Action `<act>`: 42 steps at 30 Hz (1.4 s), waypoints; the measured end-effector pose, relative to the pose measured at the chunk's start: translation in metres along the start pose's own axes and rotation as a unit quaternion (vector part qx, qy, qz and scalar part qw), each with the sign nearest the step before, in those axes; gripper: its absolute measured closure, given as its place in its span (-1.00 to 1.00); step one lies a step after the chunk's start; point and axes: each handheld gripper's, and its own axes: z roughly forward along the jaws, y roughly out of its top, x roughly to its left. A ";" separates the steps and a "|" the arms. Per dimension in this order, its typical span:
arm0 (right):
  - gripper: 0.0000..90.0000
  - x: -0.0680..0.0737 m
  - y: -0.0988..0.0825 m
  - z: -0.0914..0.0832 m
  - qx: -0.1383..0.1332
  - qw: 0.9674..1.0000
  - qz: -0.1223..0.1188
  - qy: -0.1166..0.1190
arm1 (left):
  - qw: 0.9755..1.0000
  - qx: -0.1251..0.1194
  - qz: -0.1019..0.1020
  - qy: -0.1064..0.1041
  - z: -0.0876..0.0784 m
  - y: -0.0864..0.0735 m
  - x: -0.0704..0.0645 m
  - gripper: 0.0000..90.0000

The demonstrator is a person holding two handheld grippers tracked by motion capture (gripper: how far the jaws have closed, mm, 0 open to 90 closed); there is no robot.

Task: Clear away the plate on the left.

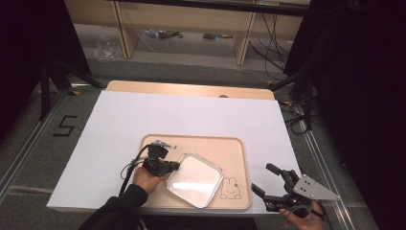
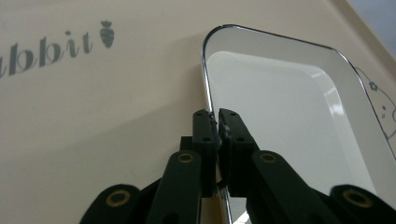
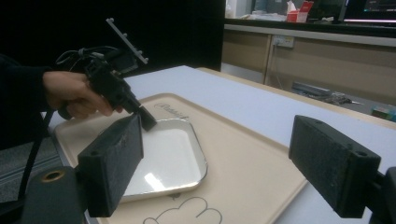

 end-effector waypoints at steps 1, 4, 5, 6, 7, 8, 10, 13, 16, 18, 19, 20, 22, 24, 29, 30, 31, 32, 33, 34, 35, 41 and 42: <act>-0.59 -0.001 0.000 0.001 -0.005 1.000 -0.005 -0.001 | 1.000 0.003 0.003 0.001 -0.002 -0.003 0.001 0.87; -0.59 0.000 0.000 0.000 0.002 1.000 -0.001 -0.002 | 1.000 0.012 0.010 0.009 -0.007 -0.010 0.000 0.82; -0.59 0.000 0.000 0.000 0.001 1.000 -0.004 -0.003 | 1.000 0.020 0.018 0.009 -0.009 -0.012 0.001 0.81; -0.59 -0.001 0.000 0.000 -0.002 1.000 -0.009 -0.005 | 1.000 0.022 0.019 0.010 -0.011 -0.015 0.002 0.79; -0.59 0.000 0.000 -0.001 0.004 1.000 -0.004 -0.003 | 1.000 0.024 0.019 0.010 -0.013 -0.017 0.002 0.78; -0.59 0.000 0.000 -0.001 0.004 1.000 -0.004 -0.002 | 1.000 0.025 0.017 0.009 -0.015 -0.021 0.003 0.77; -0.59 0.000 0.000 -0.001 0.006 1.000 0.000 -0.001 | 0.999 0.028 0.016 0.009 -0.019 -0.026 0.002 0.74; -0.59 0.000 0.000 0.000 -0.002 1.000 0.002 0.004 | 0.999 0.036 -0.020 0.008 -0.026 -0.033 -0.003 0.72; -0.59 -0.001 0.000 0.000 0.001 1.000 -0.010 -0.005 | 0.999 0.038 -0.014 0.010 -0.028 -0.040 -0.008 0.72; -0.59 0.001 0.000 0.000 0.004 1.000 0.002 0.000 | 0.999 0.038 -0.015 0.004 -0.029 -0.042 -0.012 0.71; -0.59 0.001 0.000 0.000 0.004 1.000 0.002 -0.002 | 0.999 0.040 -0.005 -0.002 -0.030 -0.043 -0.012 0.71; -0.59 -0.001 0.000 0.000 0.001 1.000 -0.011 -0.006 | 0.999 0.044 -0.019 0.006 -0.031 -0.044 -0.015 0.72; -0.59 -0.001 0.000 0.000 0.001 1.000 -0.010 -0.006 | 0.970 0.035 0.240 0.036 -0.033 -0.029 0.015 0.72; -0.59 -0.001 0.000 0.000 0.001 1.000 -0.010 -0.006 | 0.967 0.034 0.245 0.055 -0.035 -0.030 0.014 0.71; -0.59 -0.001 0.000 0.000 0.002 1.000 -0.010 -0.006 | 0.970 0.034 0.238 0.037 -0.038 -0.037 0.009 0.67; -0.59 -0.001 0.000 0.000 0.001 1.000 -0.011 -0.005 | 0.969 0.038 0.242 0.041 -0.040 -0.038 0.009 0.67; -0.59 0.000 0.000 0.000 0.001 1.000 -0.009 -0.004 | 0.970 0.035 0.235 0.045 -0.041 -0.040 0.008 0.66; -0.59 -0.001 0.000 0.000 0.002 1.000 -0.011 -0.003 | 0.970 0.029 0.237 0.034 -0.040 -0.041 0.008 0.65; -0.59 -0.001 0.000 0.000 0.005 1.000 -0.012 -0.006 | 0.970 0.034 0.237 0.034 -0.041 -0.041 0.008 0.65; -0.59 -0.001 0.000 0.000 0.005 1.000 -0.011 -0.005 | 0.969 0.033 0.239 0.041 -0.042 -0.042 0.008 0.64; -0.59 -0.001 0.000 0.000 0.006 1.000 -0.011 -0.004 | 0.970 0.036 0.238 0.031 -0.042 -0.042 0.008 0.64; -0.58 -0.001 0.000 0.000 0.004 1.000 -0.011 -0.005 | 0.970 0.029 0.241 0.035 -0.041 -0.045 0.003 0.61; -0.58 0.000 0.000 0.000 0.006 1.000 0.000 -0.002 | 0.970 0.035 0.237 0.034 -0.041 -0.045 0.003 0.60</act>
